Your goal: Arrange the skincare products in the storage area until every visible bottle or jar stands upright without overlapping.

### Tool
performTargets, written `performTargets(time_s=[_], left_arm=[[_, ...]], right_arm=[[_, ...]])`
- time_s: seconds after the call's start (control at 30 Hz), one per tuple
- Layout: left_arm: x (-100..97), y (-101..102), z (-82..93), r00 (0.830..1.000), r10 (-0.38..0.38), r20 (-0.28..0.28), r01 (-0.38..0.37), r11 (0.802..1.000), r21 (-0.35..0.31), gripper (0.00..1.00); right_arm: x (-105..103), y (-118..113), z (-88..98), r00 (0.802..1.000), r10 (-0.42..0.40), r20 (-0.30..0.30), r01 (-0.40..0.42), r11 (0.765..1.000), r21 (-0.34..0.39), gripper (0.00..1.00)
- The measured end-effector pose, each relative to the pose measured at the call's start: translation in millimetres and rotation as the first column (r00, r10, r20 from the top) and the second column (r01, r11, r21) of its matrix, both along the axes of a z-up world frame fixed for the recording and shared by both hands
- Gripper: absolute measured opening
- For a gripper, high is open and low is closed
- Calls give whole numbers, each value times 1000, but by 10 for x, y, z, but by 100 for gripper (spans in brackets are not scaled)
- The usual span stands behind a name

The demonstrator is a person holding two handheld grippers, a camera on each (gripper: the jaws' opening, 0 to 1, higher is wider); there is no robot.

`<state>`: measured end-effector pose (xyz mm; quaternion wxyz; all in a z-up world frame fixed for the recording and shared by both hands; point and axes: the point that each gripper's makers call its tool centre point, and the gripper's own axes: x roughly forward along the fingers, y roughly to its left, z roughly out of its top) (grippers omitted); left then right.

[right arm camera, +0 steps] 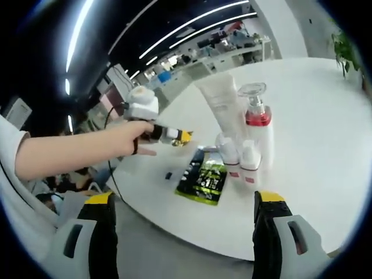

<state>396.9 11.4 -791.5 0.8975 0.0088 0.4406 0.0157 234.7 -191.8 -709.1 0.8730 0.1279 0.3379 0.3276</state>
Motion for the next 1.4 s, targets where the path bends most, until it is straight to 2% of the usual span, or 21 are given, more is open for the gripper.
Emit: performTargets(time_s=[0.3,0.73,1.4], left_arm=[[-181,-56,-129,1000,-8,-30,8,1000,-4,34],[-336,-119,-250,998,-20,-60,21,1000,9,35],[-383,-124,-329,996,-45,-83,46,999,19,38]], right_arm=[[-7,3,22,1000,4,7,-4,1000,1,97],[-7,-1,20,1000,4,9,-4,1000,0,97],[10,-8,1,1000,-6,4,6,1000,1,97]])
